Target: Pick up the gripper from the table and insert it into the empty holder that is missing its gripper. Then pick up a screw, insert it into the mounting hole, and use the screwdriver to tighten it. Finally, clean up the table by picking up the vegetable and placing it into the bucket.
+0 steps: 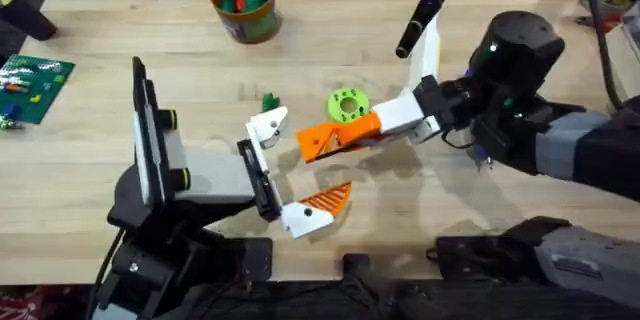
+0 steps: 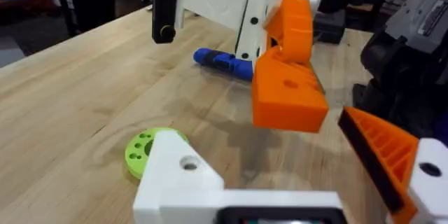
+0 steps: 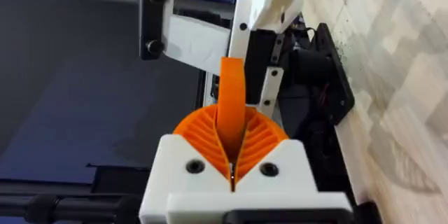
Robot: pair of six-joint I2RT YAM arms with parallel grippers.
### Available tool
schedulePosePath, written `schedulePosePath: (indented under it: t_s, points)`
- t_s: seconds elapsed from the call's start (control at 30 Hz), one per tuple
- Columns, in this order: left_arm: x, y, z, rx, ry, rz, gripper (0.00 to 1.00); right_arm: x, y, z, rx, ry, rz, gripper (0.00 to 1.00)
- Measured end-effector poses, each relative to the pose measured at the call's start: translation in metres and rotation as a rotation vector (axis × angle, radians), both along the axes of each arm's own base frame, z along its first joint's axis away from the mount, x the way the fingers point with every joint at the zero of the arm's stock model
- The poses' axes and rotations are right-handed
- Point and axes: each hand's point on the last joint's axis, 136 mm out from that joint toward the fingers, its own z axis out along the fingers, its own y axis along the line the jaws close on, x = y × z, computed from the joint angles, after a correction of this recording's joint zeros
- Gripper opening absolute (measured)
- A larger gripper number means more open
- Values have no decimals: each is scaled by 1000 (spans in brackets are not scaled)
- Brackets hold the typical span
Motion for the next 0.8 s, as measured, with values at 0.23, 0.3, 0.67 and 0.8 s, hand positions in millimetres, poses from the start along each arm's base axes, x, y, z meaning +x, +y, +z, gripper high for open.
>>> schedulePosePath:
  t_s: [0.23, 0.3, 0.67, 0.8]
  points:
    - [0, 0, 0, 0, 0, 0, 983, 3, 1, -12, -24, 36, -40, 17]
    - [0, 0, 0, 0, 0, 0, 983, 6, 1, -18, -34, 50, -54, 17]
    - [0, 0, 0, 0, 0, 0, 983, 20, 7, -31, -12, -4, -73, 17]
    - [0, 0, 0, 0, 0, 0, 983, 18, 10, -36, -26, 36, -61, 17]
